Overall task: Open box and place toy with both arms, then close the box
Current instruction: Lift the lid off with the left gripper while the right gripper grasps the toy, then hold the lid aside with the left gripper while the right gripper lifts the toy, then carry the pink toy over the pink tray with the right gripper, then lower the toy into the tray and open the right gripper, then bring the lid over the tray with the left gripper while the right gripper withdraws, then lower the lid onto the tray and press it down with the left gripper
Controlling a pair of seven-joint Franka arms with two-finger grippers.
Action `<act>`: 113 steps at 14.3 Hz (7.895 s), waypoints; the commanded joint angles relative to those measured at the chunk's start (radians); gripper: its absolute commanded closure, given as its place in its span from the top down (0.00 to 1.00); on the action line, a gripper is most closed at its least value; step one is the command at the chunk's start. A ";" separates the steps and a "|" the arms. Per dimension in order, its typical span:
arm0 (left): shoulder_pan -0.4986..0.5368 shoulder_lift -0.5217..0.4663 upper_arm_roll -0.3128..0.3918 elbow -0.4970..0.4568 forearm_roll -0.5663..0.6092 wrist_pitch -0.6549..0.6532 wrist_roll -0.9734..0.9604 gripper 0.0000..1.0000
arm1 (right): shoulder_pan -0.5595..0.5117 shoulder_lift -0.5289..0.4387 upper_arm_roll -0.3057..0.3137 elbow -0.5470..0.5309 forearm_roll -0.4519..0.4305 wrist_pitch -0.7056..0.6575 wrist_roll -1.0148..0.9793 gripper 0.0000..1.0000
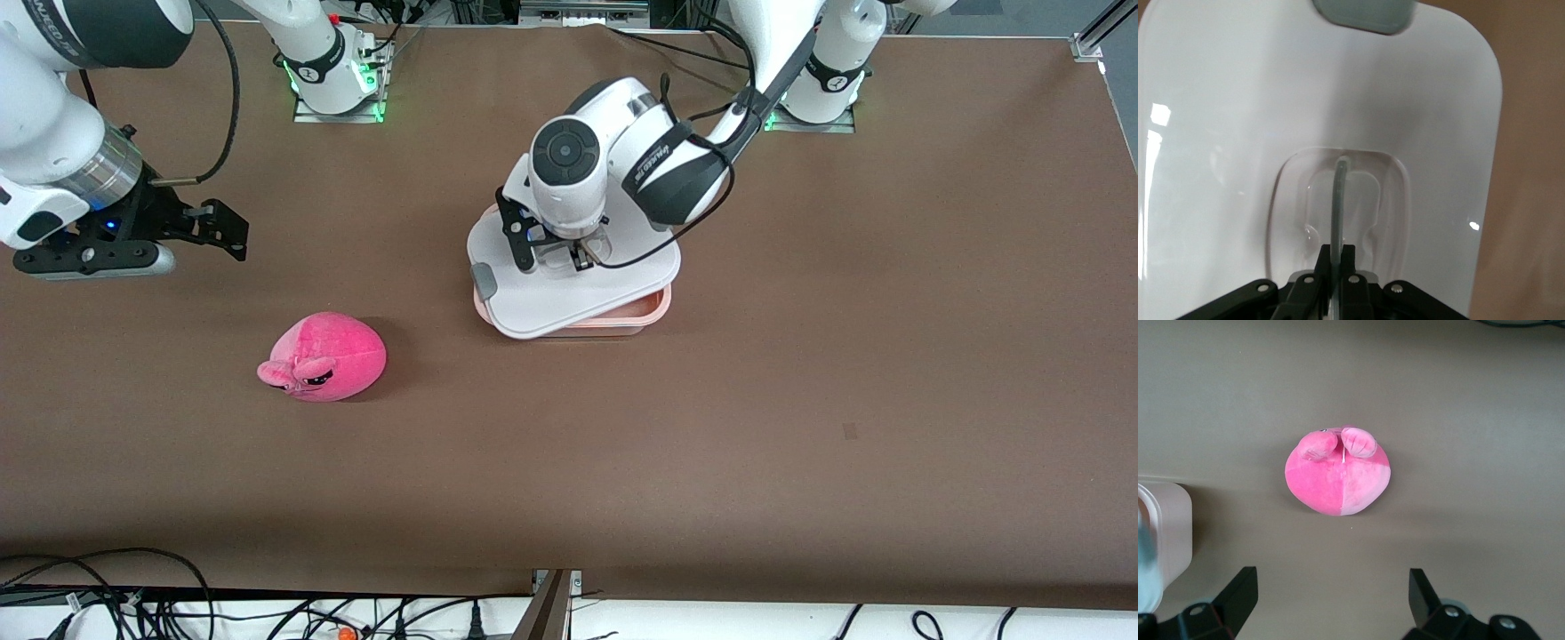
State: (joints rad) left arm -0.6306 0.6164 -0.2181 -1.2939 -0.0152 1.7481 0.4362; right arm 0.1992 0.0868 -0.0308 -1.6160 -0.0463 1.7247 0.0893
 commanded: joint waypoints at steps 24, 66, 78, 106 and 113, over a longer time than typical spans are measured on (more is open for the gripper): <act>0.658 -0.227 0.023 0.153 -0.009 -0.639 0.364 0.00 | -0.040 0.444 -0.012 -0.039 0.097 0.401 -0.211 0.54; 0.678 -0.228 0.014 0.140 -0.026 -0.665 0.372 0.00 | 0.575 0.619 0.163 0.377 -0.207 0.056 -0.580 0.00; 0.678 -0.228 0.013 0.140 -0.026 -0.665 0.374 0.00 | 0.632 0.705 0.161 0.377 -0.290 0.206 -0.421 1.00; 0.097 0.043 -0.058 0.136 -0.016 -0.012 0.374 0.00 | 0.192 -0.030 -0.140 0.039 0.088 -0.065 -0.085 1.00; 0.071 0.088 -0.058 0.073 0.080 0.010 0.348 0.00 | -0.070 -0.251 0.069 -0.134 0.030 -0.096 -0.083 1.00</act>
State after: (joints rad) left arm -0.5493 0.7238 -0.2820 -1.1910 0.0373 1.7485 0.7953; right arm 0.1585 -0.0792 0.0049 -1.6775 0.0099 1.6316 -0.0122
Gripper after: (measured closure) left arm 0.925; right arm 0.000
